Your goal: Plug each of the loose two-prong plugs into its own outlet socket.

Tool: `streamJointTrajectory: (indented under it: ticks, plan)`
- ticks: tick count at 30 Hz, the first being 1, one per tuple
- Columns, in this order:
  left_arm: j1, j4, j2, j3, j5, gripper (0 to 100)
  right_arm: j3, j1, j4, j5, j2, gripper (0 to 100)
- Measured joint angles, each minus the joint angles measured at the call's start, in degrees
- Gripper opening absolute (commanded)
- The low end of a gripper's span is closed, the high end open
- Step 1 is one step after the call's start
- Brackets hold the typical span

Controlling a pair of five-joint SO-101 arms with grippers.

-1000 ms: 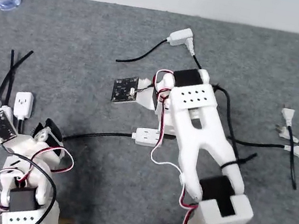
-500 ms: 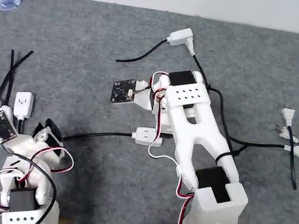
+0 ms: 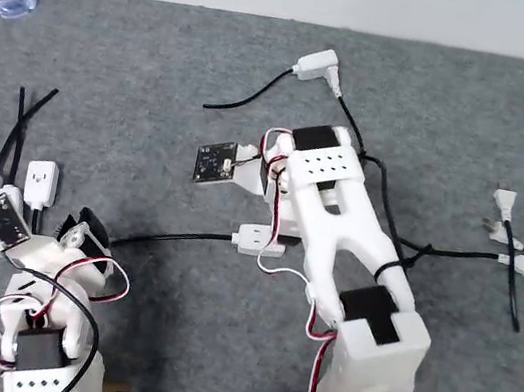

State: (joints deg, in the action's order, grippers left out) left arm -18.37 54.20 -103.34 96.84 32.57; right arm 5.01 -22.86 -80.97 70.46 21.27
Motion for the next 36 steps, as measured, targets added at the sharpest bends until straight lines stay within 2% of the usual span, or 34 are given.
streamJointTrajectory:
  ticks: [18, 20, 25, 27, 32, 36]
  plan:
    - [0.0, 0.0, 0.0, 0.0, 0.0, 8, 1.1, 0.3, 1.6, 0.1, 4.3, 1.3]
    - [0.0, 0.0, 0.0, 0.0, 0.0, 8, 1.1, 0.1, 1.5, -0.1, 4.0, 6.1]
    - [0.0, 0.0, 0.0, 0.0, 0.0, 8, -0.1, -2.2, -0.3, -4.5, 0.5, 25.3]
    - [0.0, 0.0, 0.0, 0.0, 0.0, 8, -0.1, -4.0, -0.4, -6.3, -1.8, 29.4]
    - [0.0, 0.0, 0.0, 0.0, 0.0, 8, -0.1, -8.5, -2.9, -7.9, -6.2, 26.8]
    - [0.0, 0.0, 0.0, 0.0, 0.0, 8, -0.1, -9.6, -4.1, -8.1, -6.3, 24.7]
